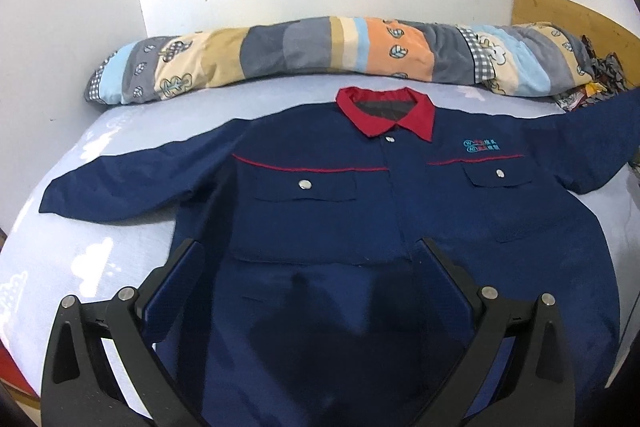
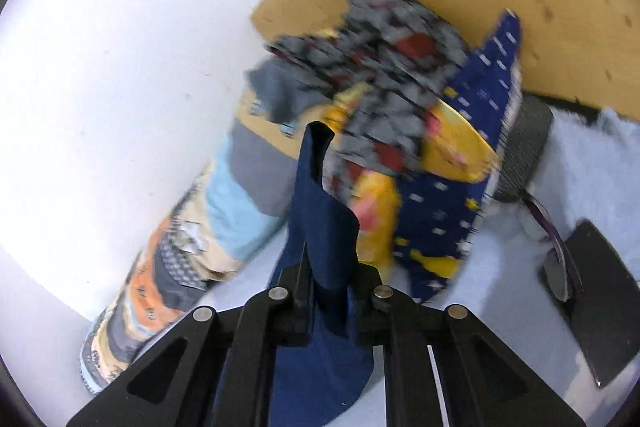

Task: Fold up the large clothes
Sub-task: 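Reach the right gripper to the navy sleeve cuff and grasp it, then lift the sleeve with the right gripper and lay it across the jacket body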

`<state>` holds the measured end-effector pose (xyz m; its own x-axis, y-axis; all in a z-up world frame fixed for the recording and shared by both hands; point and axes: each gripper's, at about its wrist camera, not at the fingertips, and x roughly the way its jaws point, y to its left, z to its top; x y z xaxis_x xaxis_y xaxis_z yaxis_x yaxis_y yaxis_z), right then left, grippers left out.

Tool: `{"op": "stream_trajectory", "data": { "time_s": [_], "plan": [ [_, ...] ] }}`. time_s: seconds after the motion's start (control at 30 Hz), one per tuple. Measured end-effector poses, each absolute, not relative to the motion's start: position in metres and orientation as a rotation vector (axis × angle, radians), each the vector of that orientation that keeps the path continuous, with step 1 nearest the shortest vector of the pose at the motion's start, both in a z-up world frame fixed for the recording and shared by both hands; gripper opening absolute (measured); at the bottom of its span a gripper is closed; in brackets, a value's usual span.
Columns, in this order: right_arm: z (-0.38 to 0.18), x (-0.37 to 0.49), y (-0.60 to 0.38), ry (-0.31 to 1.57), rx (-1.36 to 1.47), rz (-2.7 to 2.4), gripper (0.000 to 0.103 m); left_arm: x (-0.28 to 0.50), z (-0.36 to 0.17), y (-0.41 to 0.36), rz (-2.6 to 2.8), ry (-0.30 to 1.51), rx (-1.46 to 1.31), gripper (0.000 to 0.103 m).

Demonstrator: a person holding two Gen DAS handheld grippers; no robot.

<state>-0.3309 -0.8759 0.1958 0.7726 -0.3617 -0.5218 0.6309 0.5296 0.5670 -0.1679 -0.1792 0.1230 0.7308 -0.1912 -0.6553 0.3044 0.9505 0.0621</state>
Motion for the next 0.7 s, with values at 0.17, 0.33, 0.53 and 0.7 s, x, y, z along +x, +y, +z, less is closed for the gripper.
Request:
{"op": "stream_trajectory", "data": {
  "time_s": [0.17,0.33,0.53,0.7],
  "plan": [
    [0.268,-0.307,-0.829,0.333,0.762,-0.562,0.011,-0.167,0.125,-0.165,-0.284,0.715,0.141,0.103],
    [0.343,-0.279,-0.763,0.309,0.707,-0.499,0.011,-0.171,0.133,-0.147,-0.289,0.695,0.121,0.103],
    [0.406,-0.229,-0.670,0.315,0.621,-0.408,0.011,-0.174,0.142,-0.117,-0.296,0.674,0.071,0.103],
    [0.413,-0.177,-0.577,0.347,0.566,-0.312,0.011,-0.177,0.146,-0.095,-0.304,0.677,0.020,0.103]
  ]
}}
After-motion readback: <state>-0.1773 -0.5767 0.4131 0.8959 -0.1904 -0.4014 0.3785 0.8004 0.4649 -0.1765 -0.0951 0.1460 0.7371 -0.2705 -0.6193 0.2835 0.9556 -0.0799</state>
